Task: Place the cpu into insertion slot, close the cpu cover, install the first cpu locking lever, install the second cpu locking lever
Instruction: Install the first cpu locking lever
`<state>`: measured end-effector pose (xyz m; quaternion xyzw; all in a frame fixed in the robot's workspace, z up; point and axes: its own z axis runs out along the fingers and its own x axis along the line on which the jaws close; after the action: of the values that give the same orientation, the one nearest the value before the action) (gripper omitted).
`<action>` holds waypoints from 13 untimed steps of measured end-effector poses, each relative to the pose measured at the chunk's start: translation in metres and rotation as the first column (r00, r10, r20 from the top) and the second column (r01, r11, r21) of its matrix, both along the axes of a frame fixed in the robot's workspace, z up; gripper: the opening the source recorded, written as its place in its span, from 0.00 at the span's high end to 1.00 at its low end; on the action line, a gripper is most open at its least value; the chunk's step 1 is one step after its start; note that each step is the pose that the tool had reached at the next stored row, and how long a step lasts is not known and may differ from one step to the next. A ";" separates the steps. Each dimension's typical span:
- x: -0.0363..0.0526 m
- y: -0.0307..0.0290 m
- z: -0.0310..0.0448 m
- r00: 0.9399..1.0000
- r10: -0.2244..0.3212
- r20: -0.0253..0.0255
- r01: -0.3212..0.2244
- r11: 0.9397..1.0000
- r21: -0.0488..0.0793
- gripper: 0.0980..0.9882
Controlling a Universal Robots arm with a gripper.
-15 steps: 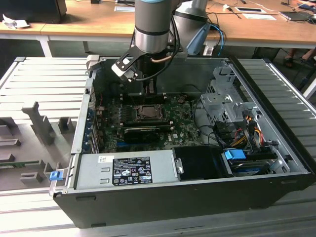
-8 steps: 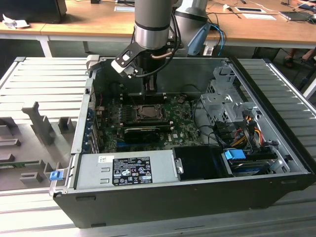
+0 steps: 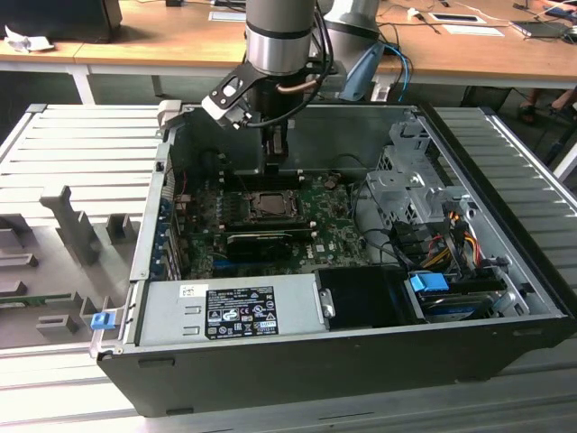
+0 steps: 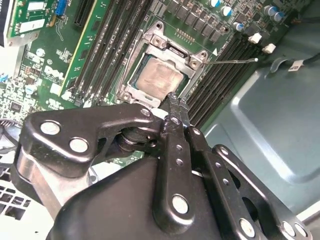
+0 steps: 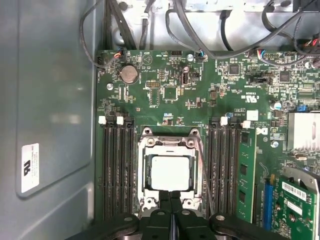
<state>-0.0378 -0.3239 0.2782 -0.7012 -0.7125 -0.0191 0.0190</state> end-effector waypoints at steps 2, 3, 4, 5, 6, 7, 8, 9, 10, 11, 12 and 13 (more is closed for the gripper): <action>0.0000 0.0000 0.0004 1.000 0.018 0.000 -0.018 1.000 0.004 0.99; 0.0000 0.0000 0.0004 0.998 0.061 0.000 -0.061 0.998 0.003 0.99; 0.0000 0.0000 0.0003 0.997 0.080 0.000 -0.080 0.997 0.003 0.99; -0.0001 0.0000 -0.0002 0.996 0.090 0.000 -0.090 0.996 0.003 0.99; -0.0001 0.0000 -0.0003 0.995 0.096 0.000 -0.096 0.995 0.002 0.99; -0.0003 0.0000 -0.0005 0.994 0.109 0.000 -0.109 0.994 0.002 0.99; -0.0003 0.0000 -0.0005 0.993 0.121 0.000 -0.121 0.993 0.002 0.99; -0.0004 0.0000 -0.0006 0.992 0.130 0.000 -0.130 0.992 0.002 0.99; -0.0005 0.0000 -0.0006 0.990 0.140 0.000 -0.140 0.990 0.002 0.99; -0.0005 -0.0001 -0.0006 0.988 0.155 0.000 -0.155 0.988 0.002 0.99; -0.0005 0.0000 -0.0007 0.983 0.181 0.000 -0.181 0.983 0.002 0.99; -0.0005 -0.0001 -0.0006 0.981 0.192 0.000 -0.192 0.981 0.002 0.99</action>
<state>-0.0383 -0.3240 0.2775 -0.6293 -0.7766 -0.0179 0.0217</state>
